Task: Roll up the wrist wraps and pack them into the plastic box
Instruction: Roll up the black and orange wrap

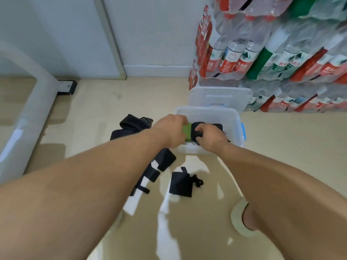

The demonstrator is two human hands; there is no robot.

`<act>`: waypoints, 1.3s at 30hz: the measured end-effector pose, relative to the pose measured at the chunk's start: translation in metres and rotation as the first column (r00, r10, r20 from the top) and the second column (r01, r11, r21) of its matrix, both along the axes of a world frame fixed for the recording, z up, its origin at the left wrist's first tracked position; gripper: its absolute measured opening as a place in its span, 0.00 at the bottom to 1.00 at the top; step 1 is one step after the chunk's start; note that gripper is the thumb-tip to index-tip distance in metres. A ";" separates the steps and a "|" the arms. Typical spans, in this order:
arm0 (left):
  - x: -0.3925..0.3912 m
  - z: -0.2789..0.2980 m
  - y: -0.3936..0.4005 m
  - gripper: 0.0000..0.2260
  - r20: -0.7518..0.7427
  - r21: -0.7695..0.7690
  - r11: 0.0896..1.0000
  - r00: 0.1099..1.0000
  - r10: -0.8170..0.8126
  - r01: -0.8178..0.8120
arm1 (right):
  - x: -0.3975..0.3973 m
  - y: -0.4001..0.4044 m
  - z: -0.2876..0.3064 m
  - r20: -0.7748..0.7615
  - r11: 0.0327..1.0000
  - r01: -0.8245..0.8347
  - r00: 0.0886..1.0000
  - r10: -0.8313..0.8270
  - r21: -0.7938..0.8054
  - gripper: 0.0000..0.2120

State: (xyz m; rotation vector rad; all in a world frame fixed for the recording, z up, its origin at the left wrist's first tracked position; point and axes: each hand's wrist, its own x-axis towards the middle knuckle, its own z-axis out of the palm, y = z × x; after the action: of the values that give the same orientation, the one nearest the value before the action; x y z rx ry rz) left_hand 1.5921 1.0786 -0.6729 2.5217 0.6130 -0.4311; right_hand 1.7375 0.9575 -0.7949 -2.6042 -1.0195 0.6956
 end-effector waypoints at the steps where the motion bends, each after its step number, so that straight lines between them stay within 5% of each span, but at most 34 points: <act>1: 0.016 -0.013 -0.001 0.22 -0.003 0.008 1.000 1.000 -0.027 0.027 | 0.012 -0.001 -0.009 -0.018 0.999 0.025 0.999 -0.026 -0.047 0.18; 7: 0.083 -0.102 -0.004 0.22 -0.193 0.082 0.980 0.968 -0.161 0.179 | 0.075 -0.001 -0.056 0.042 0.969 -0.040 0.998 0.052 -0.245 0.33; 14: 0.126 -0.174 0.010 0.40 -0.318 0.199 0.961 0.940 -0.123 0.193 | 0.105 0.017 -0.096 -0.056 0.891 -0.199 0.980 0.193 -0.409 0.51; 31: 0.142 -0.212 0.013 0.27 -0.314 0.345 0.908 0.941 -0.129 0.239 | 0.093 0.021 -0.117 0.100 0.928 -0.141 0.978 0.185 -0.345 0.40; 39: 0.134 -0.181 0.015 0.26 -0.209 0.302 0.938 0.972 -0.109 0.170 | 0.090 0.017 -0.073 0.137 0.957 -0.144 0.974 0.183 -0.253 0.34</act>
State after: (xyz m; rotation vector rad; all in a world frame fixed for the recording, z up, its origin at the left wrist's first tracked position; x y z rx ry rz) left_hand 1.7263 1.0939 -0.8540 2.8669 0.6168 -0.6798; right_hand 1.8280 0.9746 -0.8682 -2.8457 -1.2847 0.6980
